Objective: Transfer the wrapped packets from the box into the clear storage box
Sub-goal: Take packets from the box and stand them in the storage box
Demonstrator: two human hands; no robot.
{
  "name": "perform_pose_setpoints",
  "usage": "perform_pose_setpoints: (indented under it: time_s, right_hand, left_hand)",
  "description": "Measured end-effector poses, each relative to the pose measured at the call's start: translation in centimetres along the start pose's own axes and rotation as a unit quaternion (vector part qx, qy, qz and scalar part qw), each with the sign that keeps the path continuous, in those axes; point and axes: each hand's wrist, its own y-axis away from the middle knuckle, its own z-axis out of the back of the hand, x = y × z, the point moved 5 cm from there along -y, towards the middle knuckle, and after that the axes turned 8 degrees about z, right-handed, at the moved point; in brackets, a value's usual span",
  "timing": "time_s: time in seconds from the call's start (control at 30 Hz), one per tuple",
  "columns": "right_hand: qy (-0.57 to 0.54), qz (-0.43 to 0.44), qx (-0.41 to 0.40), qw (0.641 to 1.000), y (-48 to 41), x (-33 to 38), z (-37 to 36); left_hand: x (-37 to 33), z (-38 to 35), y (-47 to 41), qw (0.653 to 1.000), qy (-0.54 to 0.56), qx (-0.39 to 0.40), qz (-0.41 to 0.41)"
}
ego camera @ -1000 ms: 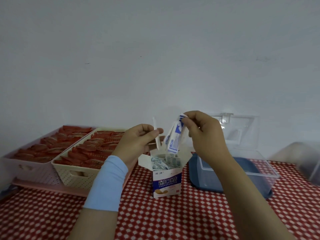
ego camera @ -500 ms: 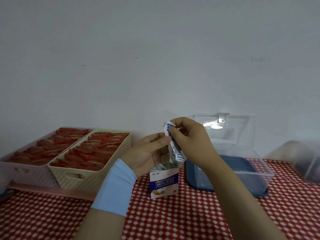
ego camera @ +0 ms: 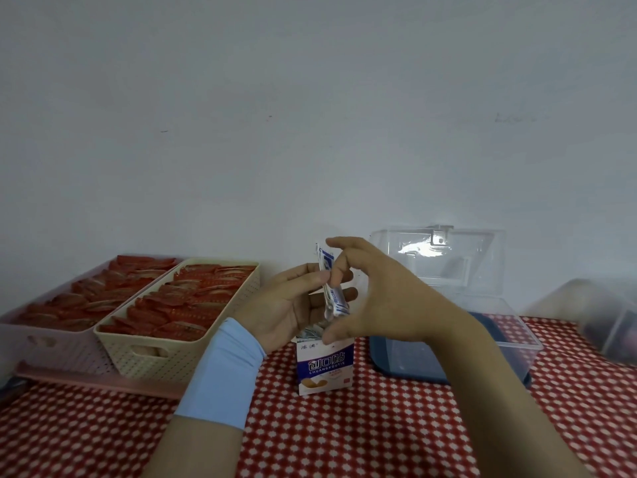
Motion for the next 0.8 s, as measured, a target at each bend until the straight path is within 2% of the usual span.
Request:
perform_pose_setpoints:
  time_s: [0.27, 0.43, 0.57, 0.67, 0.73, 0.8]
  right_hand:
    - [0.028, 0.037, -0.048, 0.998, -0.1, 0.4, 0.1]
    - [0.021, 0.051, -0.034, 0.998, -0.1, 0.6, -0.3]
    - [-0.065, 0.014, -0.005, 0.998, 0.0, -0.2, -0.2]
    - [-0.227, 0.002, -0.067, 0.972, 0.0, -0.7, 0.6]
    - [-0.220, -0.038, -0.098, 0.970, 0.0, -1.3, 1.0]
    - [-0.182, -0.064, -0.082, 0.978, 0.0, -1.7, 0.9]
  left_hand:
    - [0.2, -0.3, 0.0, 1.000, 0.010, 0.022, 0.012]
    - [0.2, -0.5, -0.2, 0.999, 0.030, 0.014, 0.000]
    - [0.1, -0.5, -0.1, 1.000, 0.019, 0.010, -0.005]
    - [0.1, -0.5, 0.0, 1.000, -0.017, 0.015, -0.001]
    - [0.3, -0.6, 0.2, 0.999, -0.049, 0.013, 0.011]
    - [0.4, -0.9, 0.3, 0.997, -0.068, 0.014, 0.019]
